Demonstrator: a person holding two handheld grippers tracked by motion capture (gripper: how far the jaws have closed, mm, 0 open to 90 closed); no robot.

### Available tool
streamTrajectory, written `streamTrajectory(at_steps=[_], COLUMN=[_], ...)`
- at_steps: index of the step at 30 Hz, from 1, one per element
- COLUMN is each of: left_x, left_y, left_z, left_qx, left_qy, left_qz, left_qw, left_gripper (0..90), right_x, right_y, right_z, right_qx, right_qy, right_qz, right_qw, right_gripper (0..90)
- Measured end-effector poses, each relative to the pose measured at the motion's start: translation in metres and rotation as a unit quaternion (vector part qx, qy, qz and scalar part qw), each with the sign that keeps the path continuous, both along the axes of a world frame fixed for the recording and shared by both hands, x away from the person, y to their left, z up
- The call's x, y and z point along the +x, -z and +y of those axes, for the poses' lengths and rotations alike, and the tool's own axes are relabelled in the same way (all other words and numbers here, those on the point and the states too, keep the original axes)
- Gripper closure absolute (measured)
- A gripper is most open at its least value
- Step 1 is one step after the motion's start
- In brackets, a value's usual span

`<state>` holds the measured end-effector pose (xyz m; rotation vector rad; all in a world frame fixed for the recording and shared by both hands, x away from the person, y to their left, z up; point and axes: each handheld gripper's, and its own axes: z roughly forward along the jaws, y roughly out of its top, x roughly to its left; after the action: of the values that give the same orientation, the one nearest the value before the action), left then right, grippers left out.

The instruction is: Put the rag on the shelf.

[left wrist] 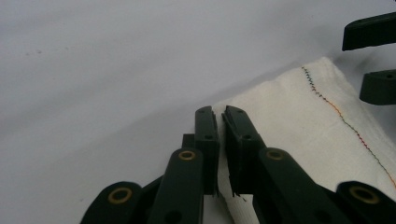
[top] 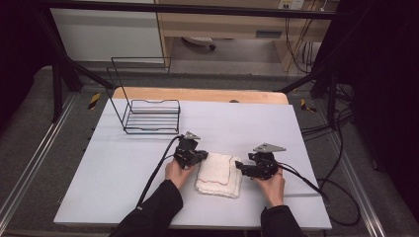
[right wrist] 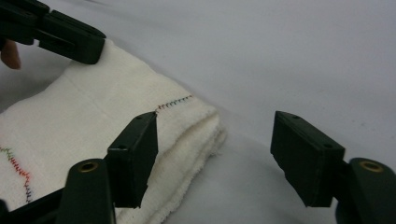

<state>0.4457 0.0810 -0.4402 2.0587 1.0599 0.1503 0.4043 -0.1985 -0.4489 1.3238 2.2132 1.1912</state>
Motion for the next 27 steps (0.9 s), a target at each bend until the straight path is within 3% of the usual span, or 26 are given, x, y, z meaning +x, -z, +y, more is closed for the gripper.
streamTrajectory(at_steps=[3,6,9,13,19,27], left_x=[0.0,0.0,-0.001,-0.001,-0.003,-0.003], left_y=[0.001,0.006,0.009,0.011,0.011,0.012], left_z=[0.006,0.008,0.007,0.007,0.005,0.005], left_qx=[-0.005,-0.011,-0.011,-0.008,0.002,0.001], left_qy=[-0.003,-0.007,-0.009,-0.007,-0.002,-0.001], left_qz=[0.005,0.011,0.007,0.002,-0.011,-0.009], left_qw=[1.0,0.9999,0.9999,0.9999,0.9999,1.0], left_gripper=[83.7,83.5,83.2,82.8,82.4,82.5], right_x=[0.006,0.012,0.017,0.022,0.024,0.023], right_y=[0.0,0.001,0.003,0.005,0.006,0.01], right_z=[0.002,0.007,0.013,0.015,0.017,0.02], right_qx=[0.009,0.004,0.003,0.019,0.031,0.028], right_qy=[0.003,-0.003,-0.007,-0.003,-0.005,-0.004], right_qz=[0.009,0.012,0.019,0.032,0.035,0.041], right_qw=[0.9999,0.9999,0.9998,0.9993,0.9989,0.9988], right_gripper=[39.6,43.8,47.9,53.6,54.6,60.6])
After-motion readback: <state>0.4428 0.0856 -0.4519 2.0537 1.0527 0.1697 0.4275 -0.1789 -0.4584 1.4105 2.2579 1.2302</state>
